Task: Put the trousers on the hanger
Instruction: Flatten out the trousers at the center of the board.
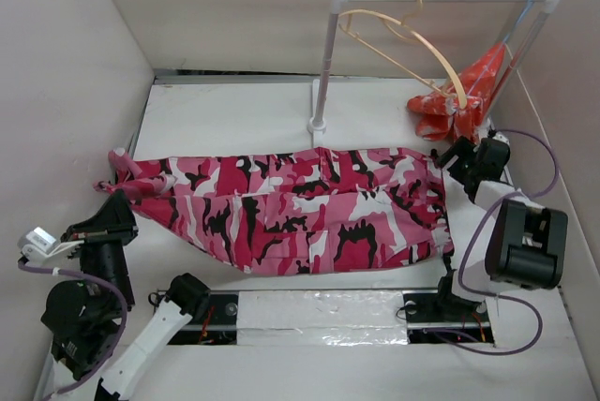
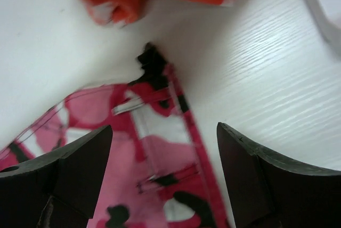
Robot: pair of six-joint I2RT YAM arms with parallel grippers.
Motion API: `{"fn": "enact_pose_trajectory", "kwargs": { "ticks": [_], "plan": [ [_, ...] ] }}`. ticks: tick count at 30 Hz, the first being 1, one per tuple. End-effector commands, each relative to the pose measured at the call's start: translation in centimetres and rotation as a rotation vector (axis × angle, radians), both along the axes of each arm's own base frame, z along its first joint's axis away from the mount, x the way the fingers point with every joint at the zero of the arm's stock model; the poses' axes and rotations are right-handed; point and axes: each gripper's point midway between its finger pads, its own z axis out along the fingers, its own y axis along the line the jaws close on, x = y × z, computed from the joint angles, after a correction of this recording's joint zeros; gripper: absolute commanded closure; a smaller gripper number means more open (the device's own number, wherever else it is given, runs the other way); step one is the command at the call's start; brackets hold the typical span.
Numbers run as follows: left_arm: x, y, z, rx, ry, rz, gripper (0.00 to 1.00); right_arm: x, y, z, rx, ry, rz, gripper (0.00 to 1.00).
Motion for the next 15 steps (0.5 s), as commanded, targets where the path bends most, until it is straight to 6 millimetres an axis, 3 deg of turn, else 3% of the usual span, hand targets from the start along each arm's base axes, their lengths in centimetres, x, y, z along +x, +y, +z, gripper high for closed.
{"fn": "enact_pose_trajectory", "kwargs": {
  "ticks": [1, 5, 9, 11, 12, 15],
  "plan": [
    [-1.1, -0.1, 2.2, -0.026, -0.128, -0.05, 1.0, 0.9, -0.7, -1.1, 0.068, 0.01, 0.027, 0.18],
    [-1.9, -0.2, 2.7, -0.028, -0.176, -0.078, 1.0, 1.7, 0.2, -2.6, 0.128, 0.066, 0.112, 0.2],
    [-1.9, -0.4, 2.8, 0.002, -0.184, -0.085, 1.0, 2.2, 3.3, -3.7, 0.215, 0.131, 0.27, 0.22],
    [-2.1, -0.3, 2.8, 0.005, -0.19, -0.087, 1.0, 3.1, 3.8, -3.6, 0.191, 0.147, 0.314, 0.24],
    [-2.1, -0.4, 2.7, 0.008, -0.191, -0.091, 1.0, 2.4, 3.8, -4.1, 0.197, 0.185, 0.313, 0.28],
    [-2.7, 0.1, 2.5, 0.001, -0.206, -0.079, 1.0, 2.2, 4.0, -4.1, 0.199, 0.194, 0.32, 0.62]
  ]
}}
